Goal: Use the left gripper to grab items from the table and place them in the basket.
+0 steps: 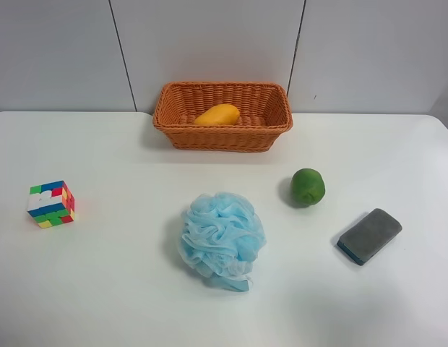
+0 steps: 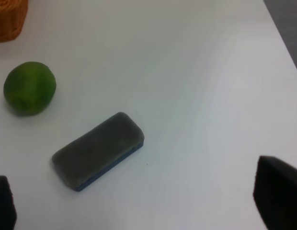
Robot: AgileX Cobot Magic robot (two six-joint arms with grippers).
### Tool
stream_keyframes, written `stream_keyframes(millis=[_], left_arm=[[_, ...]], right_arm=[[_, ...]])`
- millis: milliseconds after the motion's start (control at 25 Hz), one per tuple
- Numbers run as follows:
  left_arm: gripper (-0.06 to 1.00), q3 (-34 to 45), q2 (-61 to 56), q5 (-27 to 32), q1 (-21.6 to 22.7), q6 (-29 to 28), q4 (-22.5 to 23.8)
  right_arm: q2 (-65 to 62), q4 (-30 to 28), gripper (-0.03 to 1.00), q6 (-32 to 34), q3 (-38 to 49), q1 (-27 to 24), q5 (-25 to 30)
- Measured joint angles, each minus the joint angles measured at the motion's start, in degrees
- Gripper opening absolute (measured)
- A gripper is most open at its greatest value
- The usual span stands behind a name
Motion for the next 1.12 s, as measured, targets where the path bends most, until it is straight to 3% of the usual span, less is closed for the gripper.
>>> stream_keyframes(millis=[80, 400, 760, 1120], left_arm=[[0.99, 1.56, -4.92, 2.28, 0.2, 0.05, 0.84], [0.99, 10.32, -22.97, 2.44, 2.43, -0.62, 5.35], [0.99, 24.0, -39.91, -7.09, 3.67, -2.26, 6.94], [0.99, 25.63, -46.48, -5.21, 3.67, -5.4, 7.1]], right_arm=[[0.0, 0.0, 0.99, 0.0, 0.0, 0.0, 0.0], [0.0, 0.0, 0.99, 0.0, 0.0, 0.0, 0.0], [0.0, 0.0, 0.99, 0.0, 0.0, 0.0, 0.0], [0.0, 0.0, 0.99, 0.0, 0.0, 0.0, 0.0]])
